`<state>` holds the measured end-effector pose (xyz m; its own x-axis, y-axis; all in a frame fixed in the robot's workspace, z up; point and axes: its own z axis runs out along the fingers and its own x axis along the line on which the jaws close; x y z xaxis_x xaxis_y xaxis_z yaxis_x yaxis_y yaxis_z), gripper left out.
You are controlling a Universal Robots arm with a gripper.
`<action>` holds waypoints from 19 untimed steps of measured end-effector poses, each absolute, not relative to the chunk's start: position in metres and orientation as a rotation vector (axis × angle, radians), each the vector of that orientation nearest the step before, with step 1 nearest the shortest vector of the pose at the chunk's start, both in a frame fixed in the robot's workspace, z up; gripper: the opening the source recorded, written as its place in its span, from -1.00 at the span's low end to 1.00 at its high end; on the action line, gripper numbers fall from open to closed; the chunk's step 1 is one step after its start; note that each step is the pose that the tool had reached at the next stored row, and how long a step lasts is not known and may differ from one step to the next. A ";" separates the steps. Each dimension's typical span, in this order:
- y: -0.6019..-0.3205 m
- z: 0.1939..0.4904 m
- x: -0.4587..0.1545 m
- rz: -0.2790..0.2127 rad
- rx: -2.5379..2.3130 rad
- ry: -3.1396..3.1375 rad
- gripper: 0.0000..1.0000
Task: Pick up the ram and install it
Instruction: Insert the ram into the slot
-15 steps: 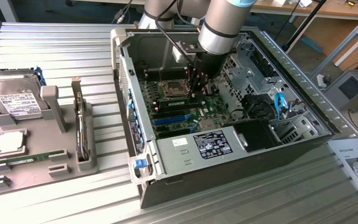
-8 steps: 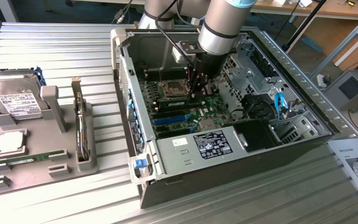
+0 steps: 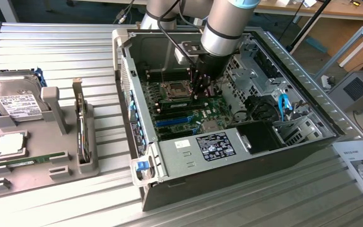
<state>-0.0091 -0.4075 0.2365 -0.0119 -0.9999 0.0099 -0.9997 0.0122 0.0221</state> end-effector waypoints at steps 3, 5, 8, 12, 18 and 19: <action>-0.407 0.236 -0.009 -0.014 2.192 -2.219 -0.76; -0.407 0.236 -0.008 -0.014 2.192 -2.219 -0.76; -0.407 0.236 -0.008 -0.014 2.192 -2.219 -0.76; -0.407 0.239 -0.008 -0.014 2.192 -2.219 -0.76; -0.407 0.244 -0.008 -0.014 2.192 -2.219 -0.76; -0.407 0.244 -0.008 -0.014 2.192 -2.219 -0.76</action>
<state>-0.0078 -0.4074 0.2441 -0.0119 -0.9999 0.0097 -0.9997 0.0121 0.0220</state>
